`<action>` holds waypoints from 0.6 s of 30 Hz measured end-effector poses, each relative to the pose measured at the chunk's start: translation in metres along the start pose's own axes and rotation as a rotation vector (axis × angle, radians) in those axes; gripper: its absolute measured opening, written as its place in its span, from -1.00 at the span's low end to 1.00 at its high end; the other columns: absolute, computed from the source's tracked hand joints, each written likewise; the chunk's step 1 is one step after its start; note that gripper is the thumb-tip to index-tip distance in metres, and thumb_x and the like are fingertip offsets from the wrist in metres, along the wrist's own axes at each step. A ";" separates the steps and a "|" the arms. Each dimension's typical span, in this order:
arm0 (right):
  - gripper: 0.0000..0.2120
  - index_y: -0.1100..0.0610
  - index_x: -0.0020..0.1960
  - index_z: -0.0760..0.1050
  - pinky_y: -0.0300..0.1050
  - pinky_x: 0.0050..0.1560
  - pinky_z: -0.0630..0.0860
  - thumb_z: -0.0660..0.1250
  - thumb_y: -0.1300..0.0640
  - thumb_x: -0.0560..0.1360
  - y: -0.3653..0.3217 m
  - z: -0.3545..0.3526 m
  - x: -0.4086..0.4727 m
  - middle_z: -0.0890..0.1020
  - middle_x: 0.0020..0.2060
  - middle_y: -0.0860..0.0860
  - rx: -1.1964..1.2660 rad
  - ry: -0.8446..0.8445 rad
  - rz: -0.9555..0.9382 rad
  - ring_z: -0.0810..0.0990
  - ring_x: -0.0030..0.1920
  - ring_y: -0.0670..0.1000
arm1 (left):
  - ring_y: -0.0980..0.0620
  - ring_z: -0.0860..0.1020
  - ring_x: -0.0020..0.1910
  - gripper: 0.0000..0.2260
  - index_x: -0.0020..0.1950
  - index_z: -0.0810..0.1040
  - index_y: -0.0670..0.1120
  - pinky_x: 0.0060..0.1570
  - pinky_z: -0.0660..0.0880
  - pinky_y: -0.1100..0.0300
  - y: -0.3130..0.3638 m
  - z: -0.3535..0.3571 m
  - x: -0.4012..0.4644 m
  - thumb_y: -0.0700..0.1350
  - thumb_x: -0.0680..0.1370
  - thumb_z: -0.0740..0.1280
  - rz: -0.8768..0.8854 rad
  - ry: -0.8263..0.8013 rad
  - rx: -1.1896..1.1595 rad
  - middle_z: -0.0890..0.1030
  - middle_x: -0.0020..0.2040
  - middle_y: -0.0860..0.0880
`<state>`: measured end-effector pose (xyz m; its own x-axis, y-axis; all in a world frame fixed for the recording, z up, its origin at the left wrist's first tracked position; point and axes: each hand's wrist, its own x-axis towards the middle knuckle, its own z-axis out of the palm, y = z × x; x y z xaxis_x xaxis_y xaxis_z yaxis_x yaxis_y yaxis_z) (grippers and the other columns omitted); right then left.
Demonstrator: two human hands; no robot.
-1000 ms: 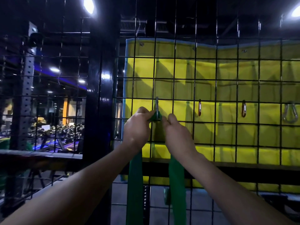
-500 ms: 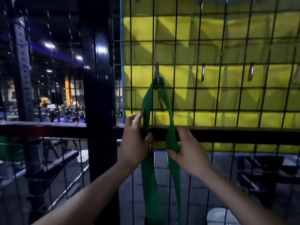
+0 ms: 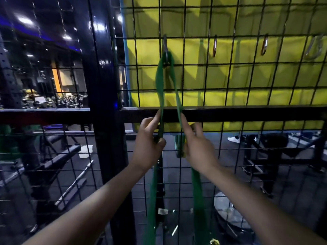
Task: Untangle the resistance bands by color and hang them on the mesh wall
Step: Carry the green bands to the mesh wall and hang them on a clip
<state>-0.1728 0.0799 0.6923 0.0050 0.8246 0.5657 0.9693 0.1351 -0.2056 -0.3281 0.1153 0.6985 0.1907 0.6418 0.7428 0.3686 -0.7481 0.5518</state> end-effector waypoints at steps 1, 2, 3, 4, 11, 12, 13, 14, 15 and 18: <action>-0.13 -0.13 0.47 -0.39 -0.12 -0.47 0.30 0.20 0.27 0.51 -0.004 0.001 0.002 0.08 0.43 0.11 0.012 -0.005 -0.008 0.44 -0.31 0.13 | 0.35 0.42 -0.03 -0.28 0.49 0.18 0.07 -0.13 0.54 0.26 0.001 0.002 0.000 -0.42 0.43 0.27 0.000 -0.012 -0.015 0.35 0.17 -0.01; -0.14 -0.13 0.47 -0.39 -0.10 -0.45 0.34 0.20 0.24 0.52 -0.007 0.002 0.003 0.09 0.43 0.11 0.011 -0.012 -0.019 0.47 -0.30 0.15 | 0.34 0.41 -0.06 -0.28 0.49 0.18 0.06 -0.13 0.55 0.22 0.002 0.004 0.001 -0.43 0.43 0.27 0.003 -0.018 -0.028 0.35 0.18 -0.02; -0.14 -0.12 0.47 -0.40 -0.08 -0.44 0.38 0.21 0.21 0.53 -0.009 0.003 0.004 0.13 0.41 0.11 0.011 -0.019 -0.026 0.50 -0.28 0.15 | 0.30 0.41 -0.05 -0.28 0.50 0.17 0.04 -0.12 0.56 0.16 0.003 0.006 0.001 -0.43 0.43 0.27 0.004 -0.020 -0.037 0.35 0.18 -0.02; -0.13 -0.12 0.46 -0.41 -0.09 -0.45 0.38 0.23 0.18 0.53 -0.010 0.003 0.004 0.16 0.39 0.10 0.006 -0.031 -0.028 0.51 -0.28 0.15 | 0.24 0.41 0.01 -0.28 0.50 0.16 0.04 -0.09 0.56 0.11 0.002 0.007 0.001 -0.43 0.43 0.27 0.002 -0.018 -0.037 0.35 0.19 -0.02; -0.10 -0.09 0.47 -0.42 -0.12 -0.42 0.37 0.27 0.05 0.53 -0.013 0.004 -0.003 0.17 0.37 0.11 0.004 -0.069 0.003 0.50 -0.24 0.09 | 0.13 0.42 0.06 -0.31 0.52 0.10 0.07 -0.06 0.56 -0.03 -0.003 0.005 -0.007 -0.37 0.49 0.24 0.006 -0.034 -0.045 0.32 0.24 0.05; -0.10 -0.10 0.47 -0.42 -0.09 -0.37 0.42 0.28 0.02 0.52 -0.012 0.005 -0.005 0.16 0.37 0.10 0.027 -0.070 -0.006 0.55 -0.17 0.11 | 0.12 0.41 0.14 -0.33 0.52 0.10 0.05 0.00 0.55 -0.02 -0.003 0.006 -0.010 -0.35 0.50 0.25 0.013 -0.034 -0.036 0.32 0.27 0.03; -0.10 -0.12 0.47 -0.40 -0.07 -0.31 0.47 0.28 -0.01 0.52 -0.010 0.005 -0.009 0.15 0.37 0.08 0.055 -0.083 -0.013 0.56 -0.10 0.12 | 0.09 0.39 0.21 -0.35 0.51 0.12 0.02 0.08 0.54 -0.01 -0.004 0.007 -0.015 -0.34 0.50 0.26 0.012 -0.030 -0.018 0.31 0.30 0.00; -0.12 -0.13 0.47 -0.38 -0.04 -0.25 0.51 0.28 -0.04 0.51 -0.007 0.006 -0.015 0.14 0.37 0.07 0.077 -0.106 -0.024 0.56 -0.04 0.12 | 0.04 0.38 0.26 -0.37 0.50 0.15 -0.01 0.16 0.50 -0.01 -0.005 0.009 -0.020 -0.33 0.50 0.27 0.012 -0.025 0.002 0.31 0.32 -0.03; -0.15 -0.13 0.49 -0.33 -0.02 -0.19 0.53 0.28 -0.06 0.51 -0.003 0.007 -0.022 0.14 0.36 0.05 0.086 -0.127 -0.041 0.54 0.02 0.12 | 0.01 0.38 0.29 -0.39 0.48 0.19 -0.04 0.23 0.47 -0.01 -0.005 0.011 -0.027 -0.33 0.48 0.28 0.020 -0.017 0.024 0.31 0.33 -0.05; -0.26 -0.06 0.52 -0.13 0.00 0.00 0.52 0.28 0.00 0.53 0.021 0.011 -0.045 0.17 0.35 0.02 0.089 -0.153 -0.054 0.43 0.18 0.09 | 0.02 0.34 0.32 -0.47 0.41 0.30 -0.13 0.34 0.36 0.07 -0.001 0.019 -0.050 -0.33 0.46 0.29 0.055 0.028 0.095 0.34 0.33 -0.07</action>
<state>-0.1554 0.0516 0.6542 -0.0902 0.8880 0.4509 0.9415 0.2236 -0.2522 -0.3202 0.0874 0.6538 0.1883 0.5944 0.7818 0.4429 -0.7619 0.4725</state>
